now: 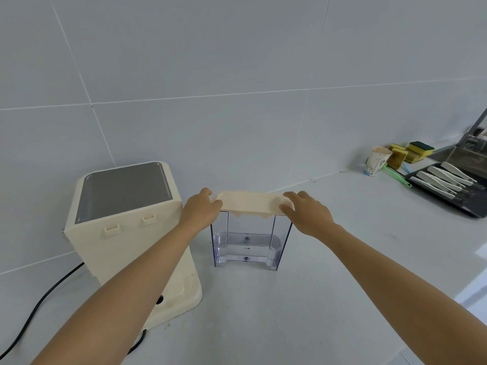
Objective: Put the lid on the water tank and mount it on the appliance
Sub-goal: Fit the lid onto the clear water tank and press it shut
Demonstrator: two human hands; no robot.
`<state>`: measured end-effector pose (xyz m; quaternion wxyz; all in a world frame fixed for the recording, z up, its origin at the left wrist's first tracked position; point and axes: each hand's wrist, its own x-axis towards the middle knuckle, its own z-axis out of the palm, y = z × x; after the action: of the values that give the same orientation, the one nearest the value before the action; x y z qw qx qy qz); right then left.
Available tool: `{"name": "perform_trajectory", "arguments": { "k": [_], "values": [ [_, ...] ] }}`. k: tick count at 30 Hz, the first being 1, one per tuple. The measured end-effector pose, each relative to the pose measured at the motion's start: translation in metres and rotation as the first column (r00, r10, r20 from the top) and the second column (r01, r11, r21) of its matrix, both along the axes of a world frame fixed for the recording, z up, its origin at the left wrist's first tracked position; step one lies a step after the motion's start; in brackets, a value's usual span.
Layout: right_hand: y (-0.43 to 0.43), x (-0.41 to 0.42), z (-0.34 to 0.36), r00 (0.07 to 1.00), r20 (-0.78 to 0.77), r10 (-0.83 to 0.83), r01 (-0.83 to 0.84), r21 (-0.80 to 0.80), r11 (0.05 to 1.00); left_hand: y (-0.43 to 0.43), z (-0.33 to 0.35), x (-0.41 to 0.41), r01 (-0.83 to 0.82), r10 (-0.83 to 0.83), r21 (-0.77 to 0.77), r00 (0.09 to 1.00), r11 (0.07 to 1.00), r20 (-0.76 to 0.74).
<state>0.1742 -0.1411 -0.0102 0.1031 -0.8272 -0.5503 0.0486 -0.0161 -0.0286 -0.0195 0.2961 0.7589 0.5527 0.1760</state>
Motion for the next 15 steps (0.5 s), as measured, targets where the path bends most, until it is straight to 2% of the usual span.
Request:
{"name": "perform_trajectory", "arguments": {
  "k": [4,7,9,13,15],
  "values": [
    [0.018,0.004,0.002,0.967,-0.249,-0.042,0.049,0.019,0.999,-0.017,-0.001,0.005,-0.103,0.159,-0.249,0.963,0.963,0.217],
    [0.032,0.006,0.003,0.922,-0.381,-0.064,0.076,0.018,0.997,-0.027,-0.004,0.014,-0.154,0.338,-0.478,0.882,0.865,0.328],
    [0.039,0.008,0.001,0.887,-0.454,-0.083,0.086,-0.014,0.996,-0.032,-0.008,0.021,-0.16,0.425,-0.585,0.835,0.795,0.35],
    [0.049,0.014,-0.003,0.762,-0.629,-0.152,0.152,-0.053,0.987,-0.035,-0.017,0.032,-0.147,0.478,-0.65,0.797,0.745,0.368],
    [0.051,0.015,-0.004,0.751,-0.642,-0.155,0.146,-0.067,0.987,-0.034,-0.019,0.036,-0.165,0.497,-0.654,0.789,0.739,0.362]
  ]
}}
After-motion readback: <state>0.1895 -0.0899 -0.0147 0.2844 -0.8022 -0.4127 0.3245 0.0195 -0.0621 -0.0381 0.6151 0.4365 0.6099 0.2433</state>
